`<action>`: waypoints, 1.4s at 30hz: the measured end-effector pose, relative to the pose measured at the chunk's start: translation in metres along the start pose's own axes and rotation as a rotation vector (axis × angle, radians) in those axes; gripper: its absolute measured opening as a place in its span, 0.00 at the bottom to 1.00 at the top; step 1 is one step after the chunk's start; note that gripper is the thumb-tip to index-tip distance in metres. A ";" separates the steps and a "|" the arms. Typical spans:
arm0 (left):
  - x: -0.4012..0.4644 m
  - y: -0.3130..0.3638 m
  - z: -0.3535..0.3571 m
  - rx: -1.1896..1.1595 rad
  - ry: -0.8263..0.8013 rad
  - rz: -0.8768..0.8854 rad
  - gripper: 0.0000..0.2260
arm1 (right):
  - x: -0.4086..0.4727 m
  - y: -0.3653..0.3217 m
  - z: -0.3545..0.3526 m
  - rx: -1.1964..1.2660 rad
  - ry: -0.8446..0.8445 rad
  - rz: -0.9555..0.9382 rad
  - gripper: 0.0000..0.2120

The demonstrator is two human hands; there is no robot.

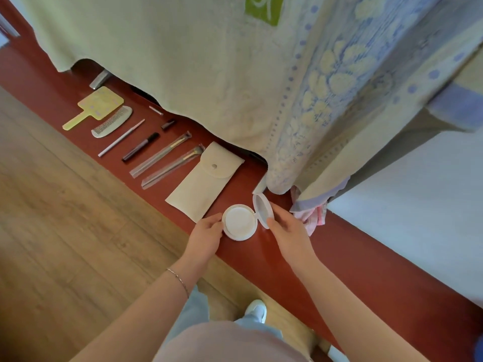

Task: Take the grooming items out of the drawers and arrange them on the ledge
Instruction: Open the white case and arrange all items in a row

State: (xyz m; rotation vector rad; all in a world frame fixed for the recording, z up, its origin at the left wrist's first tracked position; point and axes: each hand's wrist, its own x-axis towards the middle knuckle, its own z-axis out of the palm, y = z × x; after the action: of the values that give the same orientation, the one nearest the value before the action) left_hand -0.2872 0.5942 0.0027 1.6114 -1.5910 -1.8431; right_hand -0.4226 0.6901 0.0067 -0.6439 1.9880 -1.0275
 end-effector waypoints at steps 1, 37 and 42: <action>0.002 0.002 -0.002 0.003 -0.024 0.003 0.24 | 0.001 -0.001 0.002 -0.013 0.023 0.019 0.17; 0.139 0.008 -0.347 1.165 0.151 0.678 0.21 | 0.090 -0.178 0.242 -0.842 -0.067 -0.235 0.29; 0.178 0.029 -0.355 1.247 0.052 0.728 0.20 | 0.123 -0.184 0.250 -0.824 -0.051 -0.210 0.29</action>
State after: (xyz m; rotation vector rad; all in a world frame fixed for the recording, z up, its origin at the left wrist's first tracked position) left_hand -0.0797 0.2542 -0.0087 0.9759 -2.9820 -0.3525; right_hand -0.2705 0.3935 0.0202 -1.3134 2.3036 -0.2460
